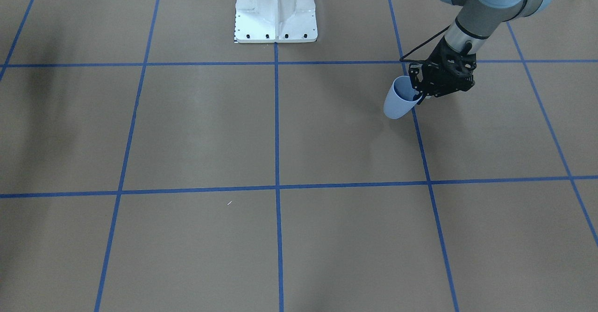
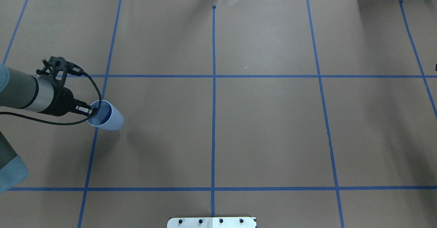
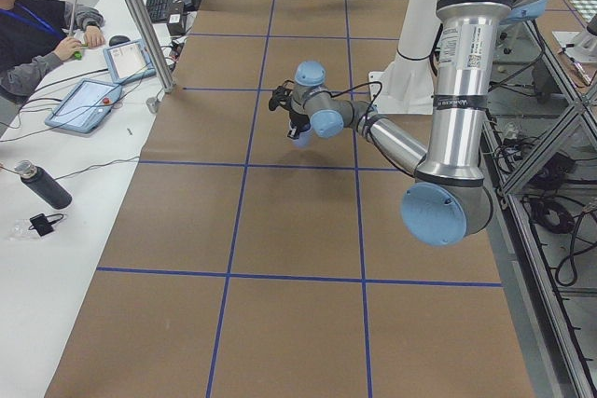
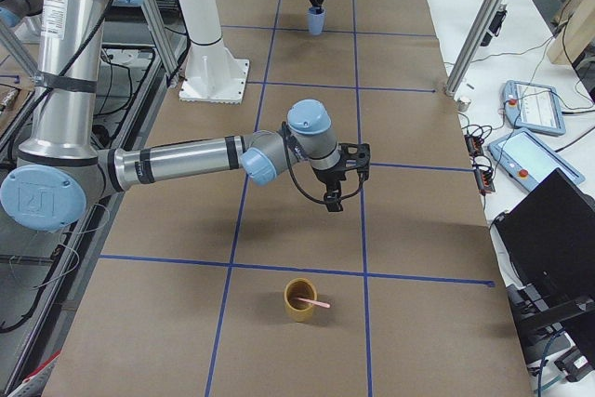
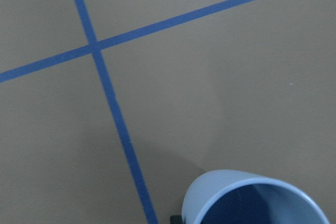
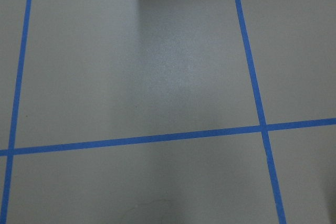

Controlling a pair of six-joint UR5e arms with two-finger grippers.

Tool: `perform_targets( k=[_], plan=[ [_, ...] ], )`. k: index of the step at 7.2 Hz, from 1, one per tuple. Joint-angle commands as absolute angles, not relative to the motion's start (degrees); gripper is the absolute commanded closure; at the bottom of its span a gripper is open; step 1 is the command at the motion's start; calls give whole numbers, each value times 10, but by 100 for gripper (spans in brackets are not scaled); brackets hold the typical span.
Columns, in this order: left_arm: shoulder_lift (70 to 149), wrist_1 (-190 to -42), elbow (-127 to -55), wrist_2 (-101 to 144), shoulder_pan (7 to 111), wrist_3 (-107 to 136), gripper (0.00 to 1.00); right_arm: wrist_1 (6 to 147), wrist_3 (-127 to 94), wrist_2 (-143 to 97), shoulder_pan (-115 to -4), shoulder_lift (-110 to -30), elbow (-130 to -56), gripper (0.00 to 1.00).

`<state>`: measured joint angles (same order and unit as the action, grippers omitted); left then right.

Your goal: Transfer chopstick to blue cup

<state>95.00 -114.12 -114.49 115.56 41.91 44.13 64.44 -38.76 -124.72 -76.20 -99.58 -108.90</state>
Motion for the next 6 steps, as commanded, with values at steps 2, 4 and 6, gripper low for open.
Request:
perform_targets(
  k=[2,4,6],
  plan=[
    [1168,-903,-1142,1144,402,545,100,644,-388,-1248,-762,-996,-1089,0],
    [1264,-806,-1111,1051,322,605,100,644,-388,-1248,-762,-996,-1089,0],
    [1308,-809,-1058,984,250,669,100,644,-388,-1248,-762,-996,-1088,0]
  ],
)
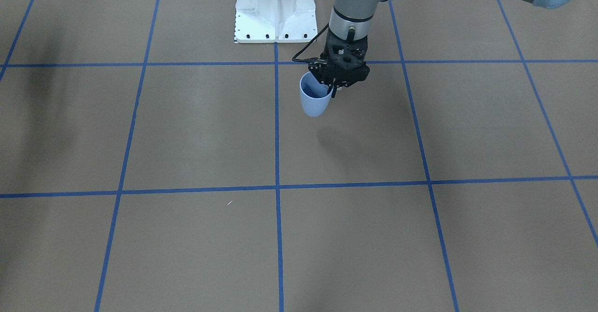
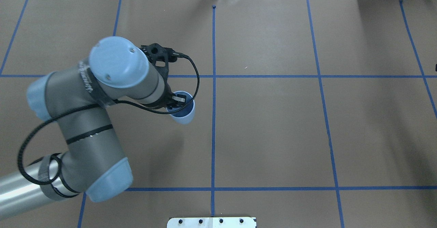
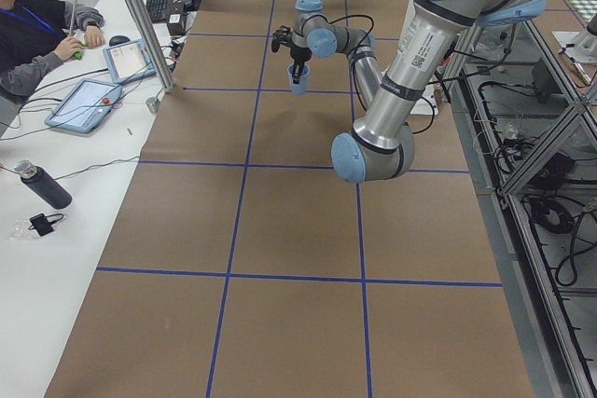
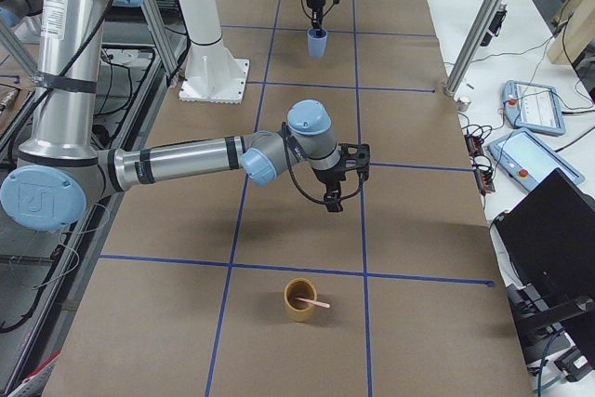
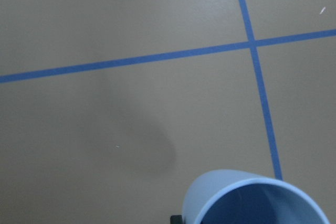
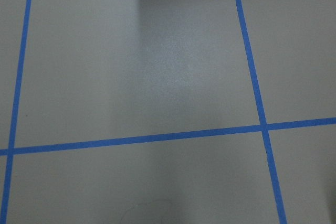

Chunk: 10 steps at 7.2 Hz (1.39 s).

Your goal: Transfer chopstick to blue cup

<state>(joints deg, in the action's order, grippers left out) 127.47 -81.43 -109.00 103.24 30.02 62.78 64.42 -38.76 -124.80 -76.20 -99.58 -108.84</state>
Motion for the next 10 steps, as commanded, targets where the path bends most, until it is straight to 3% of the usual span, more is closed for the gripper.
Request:
perform_targets(
  k=[1,3,6,7,8,10],
  plan=[
    [1343,-811,-1016,971,237,688,100,644,-388,-1248,-762,-996,-1088,0],
    [1361,-865,-959,970,229,697,100,644,-388,-1249,-762,-996,-1088,0],
    [1359,-873,-953,969,229,693,100,644,-388,-1250,-762,-996,-1088,0],
    [1359,-873,-954,970,229,690,76,644,-388,-1250,-762,-996,-1089,0],
    [1357,-873,-956,969,229,689,8,644,-388,-1250,-761,-995,-1089,0],
    [1355,-865,-1001,975,249,657,2,644,-388,-1250,-761,-994,-1089,0]
  ],
)
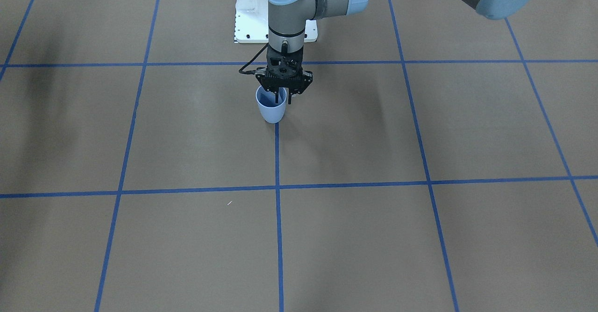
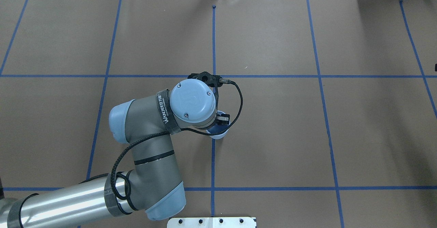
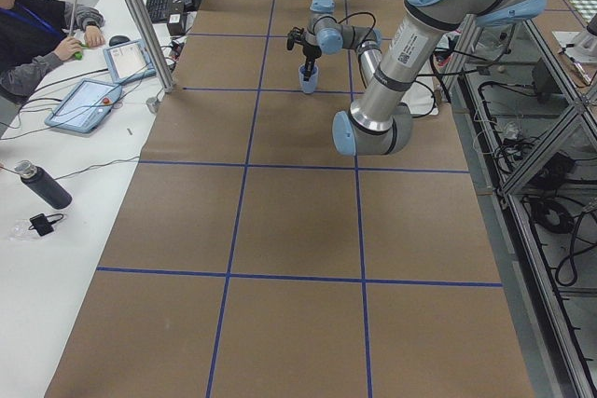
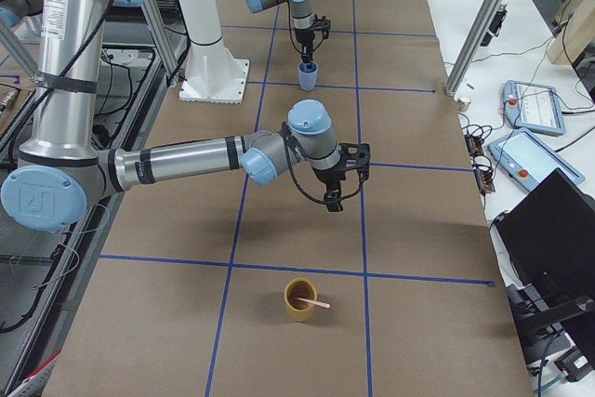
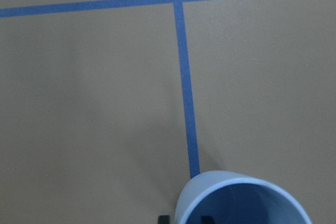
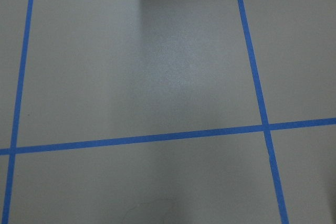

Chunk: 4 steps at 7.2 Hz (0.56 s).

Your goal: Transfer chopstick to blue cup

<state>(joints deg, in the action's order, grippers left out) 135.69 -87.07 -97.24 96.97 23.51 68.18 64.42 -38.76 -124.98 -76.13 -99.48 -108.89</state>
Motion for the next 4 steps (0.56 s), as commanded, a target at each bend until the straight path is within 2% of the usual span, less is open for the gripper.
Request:
perform_targets(
  k=[1,3,4],
  plan=[
    [1339,-837,-1048,983,275,599,1,644,-388,-1250,-761,-994,-1089,0],
    [1280,-753,-1129,1107,401,440,1,643,-374,-1247,-763,-1001,-1092,0],
    [1239,-751,-1139,1154,479,313,1,643,-360,-1249,-769,-1012,-1096,0]
  ],
)
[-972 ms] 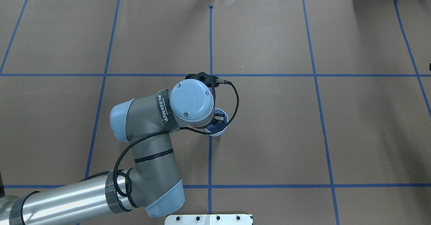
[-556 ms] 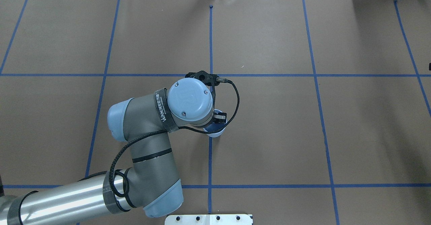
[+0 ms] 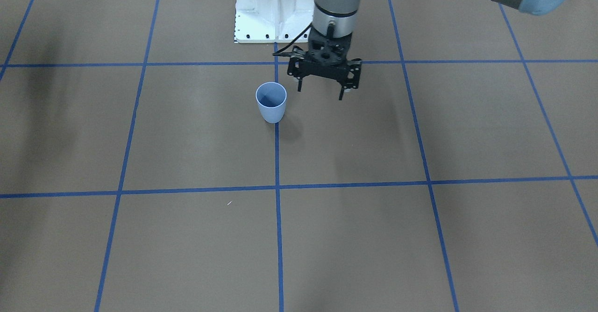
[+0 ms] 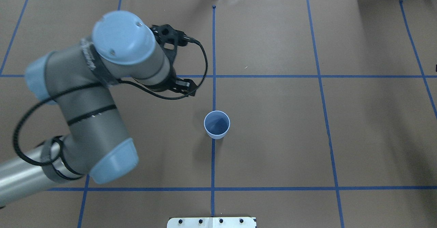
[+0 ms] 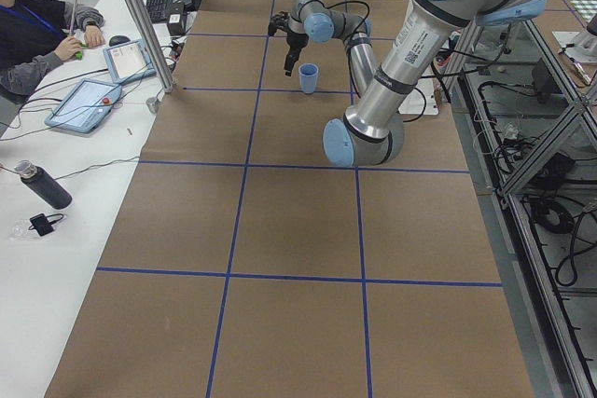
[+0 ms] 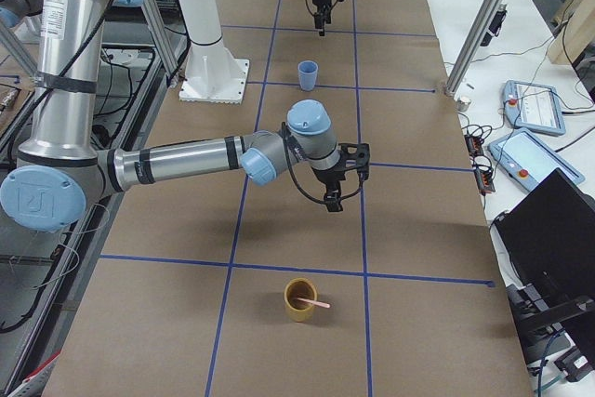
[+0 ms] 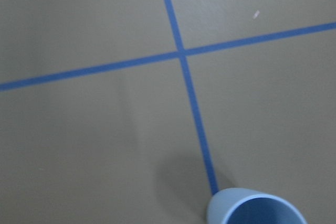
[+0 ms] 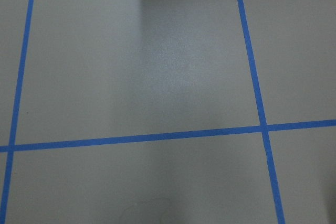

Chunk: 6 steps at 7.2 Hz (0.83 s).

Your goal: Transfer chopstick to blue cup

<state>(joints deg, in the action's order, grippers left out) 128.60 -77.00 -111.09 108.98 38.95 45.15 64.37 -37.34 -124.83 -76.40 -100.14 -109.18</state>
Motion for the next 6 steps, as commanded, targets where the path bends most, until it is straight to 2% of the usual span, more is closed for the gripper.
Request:
perform_targets(
  k=[1,2,4,5,6],
  plan=[
    [1191,-751,-1133,1202,563,168,1,643,-330,-1254,-794,-1025,-1096,0],
    [1149,-751,-1117,1253,649,43,1,642,-311,-1259,-828,-1049,-1096,0],
    [1080,-758,-1041,1281,779,-188,1,640,-310,-1265,-887,-1104,-1091,0],
    [1051,-779,-1008,1281,818,-230,1,628,-315,-1262,-915,-1127,-1077,0],
    [1010,-832,-1005,1281,837,-229,1,607,-312,-1255,-945,-1135,-1053,0]
  ],
)
